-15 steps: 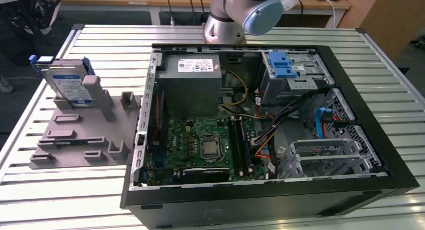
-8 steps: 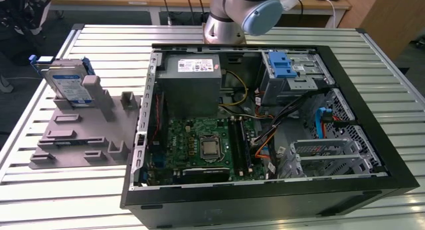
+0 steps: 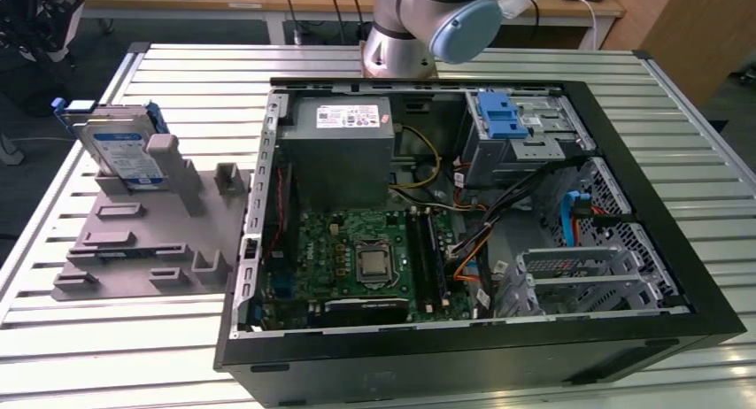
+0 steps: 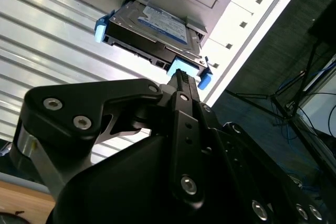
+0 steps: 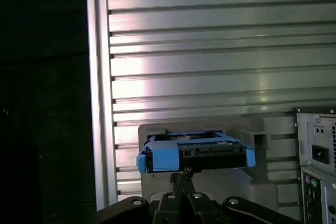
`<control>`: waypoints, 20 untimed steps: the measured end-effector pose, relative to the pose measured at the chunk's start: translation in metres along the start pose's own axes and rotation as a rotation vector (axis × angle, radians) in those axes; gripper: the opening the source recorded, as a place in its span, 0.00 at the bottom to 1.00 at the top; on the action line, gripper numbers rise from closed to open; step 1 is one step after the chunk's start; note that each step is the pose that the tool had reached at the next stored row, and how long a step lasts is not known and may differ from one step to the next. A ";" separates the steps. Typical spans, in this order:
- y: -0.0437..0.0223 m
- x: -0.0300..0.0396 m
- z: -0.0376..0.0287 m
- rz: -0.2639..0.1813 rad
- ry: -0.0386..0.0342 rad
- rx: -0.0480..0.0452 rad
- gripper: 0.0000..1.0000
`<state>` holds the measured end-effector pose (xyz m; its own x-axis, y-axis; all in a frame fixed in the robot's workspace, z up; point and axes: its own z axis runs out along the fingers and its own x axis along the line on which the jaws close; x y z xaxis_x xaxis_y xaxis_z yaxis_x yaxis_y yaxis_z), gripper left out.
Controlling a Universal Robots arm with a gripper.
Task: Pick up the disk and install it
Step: 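Pick up the disk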
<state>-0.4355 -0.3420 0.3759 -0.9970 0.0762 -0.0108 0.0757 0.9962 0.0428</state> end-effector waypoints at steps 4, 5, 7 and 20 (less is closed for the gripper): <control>0.0000 0.0001 0.0000 -0.002 0.0000 0.0000 0.11; 0.0000 0.0001 0.0000 -0.004 0.0002 0.0000 0.11; 0.0000 0.0001 0.0000 -0.008 0.0004 -0.0001 0.11; 0.0000 0.0004 0.0001 -0.048 0.0019 -0.0006 0.11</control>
<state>-0.4359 -0.3420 0.3758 -0.9995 0.0281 -0.0109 0.0277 0.9987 0.0429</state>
